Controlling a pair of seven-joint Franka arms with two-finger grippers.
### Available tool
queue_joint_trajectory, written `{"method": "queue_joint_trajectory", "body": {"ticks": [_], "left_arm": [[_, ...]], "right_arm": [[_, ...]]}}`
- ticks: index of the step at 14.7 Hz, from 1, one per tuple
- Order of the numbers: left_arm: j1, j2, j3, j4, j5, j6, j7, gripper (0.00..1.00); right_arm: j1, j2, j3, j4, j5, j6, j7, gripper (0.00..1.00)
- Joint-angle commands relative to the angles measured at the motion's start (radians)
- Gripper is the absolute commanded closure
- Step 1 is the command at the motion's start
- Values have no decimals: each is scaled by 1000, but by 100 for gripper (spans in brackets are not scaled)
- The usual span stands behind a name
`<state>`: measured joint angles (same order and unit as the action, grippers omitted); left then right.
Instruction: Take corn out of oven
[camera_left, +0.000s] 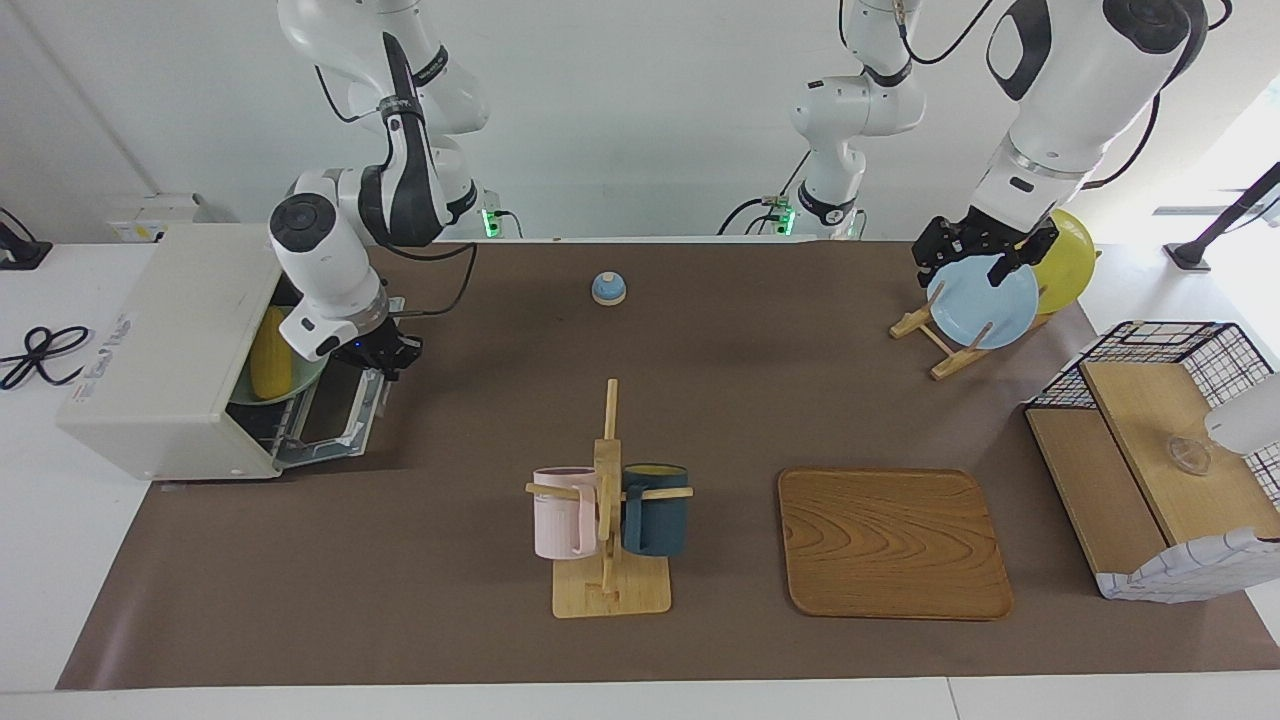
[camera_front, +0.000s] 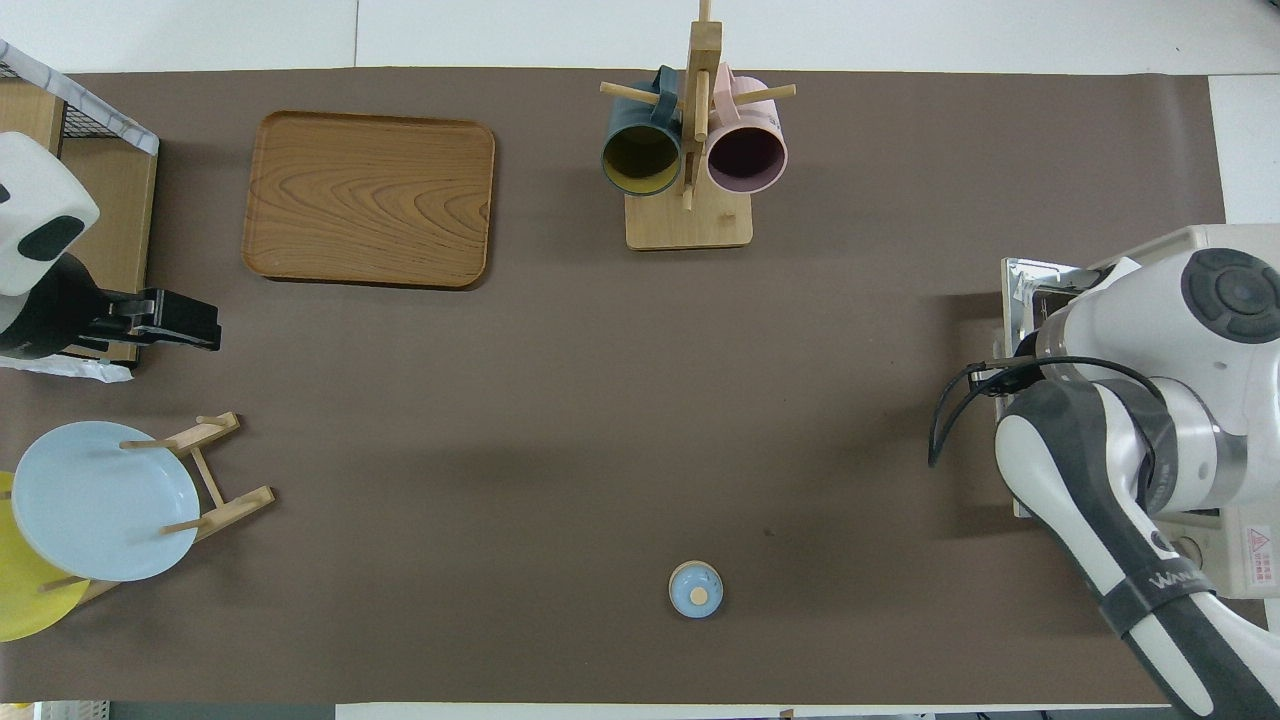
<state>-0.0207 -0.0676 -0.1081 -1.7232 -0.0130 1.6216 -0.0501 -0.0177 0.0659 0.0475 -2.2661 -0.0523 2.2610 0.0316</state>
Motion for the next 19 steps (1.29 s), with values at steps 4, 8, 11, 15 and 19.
{"method": "queue_joint_trajectory", "body": {"ticks": [4, 8, 11, 15, 19], "left_arm": [[15, -18, -9, -16, -1, 14, 9, 0], [15, -20, -9, -18, -1, 9, 10, 0], [16, -20, -9, -18, -1, 12, 10, 0], [15, -18, -9, -18, -1, 17, 6, 0], [16, -20, -9, -18, -1, 23, 9, 0]], "right_arm": [[-7, 57, -15, 35, -34, 43, 7, 100], [10, 45, -14, 79, 83, 2, 5, 45], [10, 9, -14, 92, 83, -53, -12, 0], [10, -40, -18, 95, 34, -194, 1, 17], [-14, -103, -21, 92, -72, -274, -2, 23]]}}
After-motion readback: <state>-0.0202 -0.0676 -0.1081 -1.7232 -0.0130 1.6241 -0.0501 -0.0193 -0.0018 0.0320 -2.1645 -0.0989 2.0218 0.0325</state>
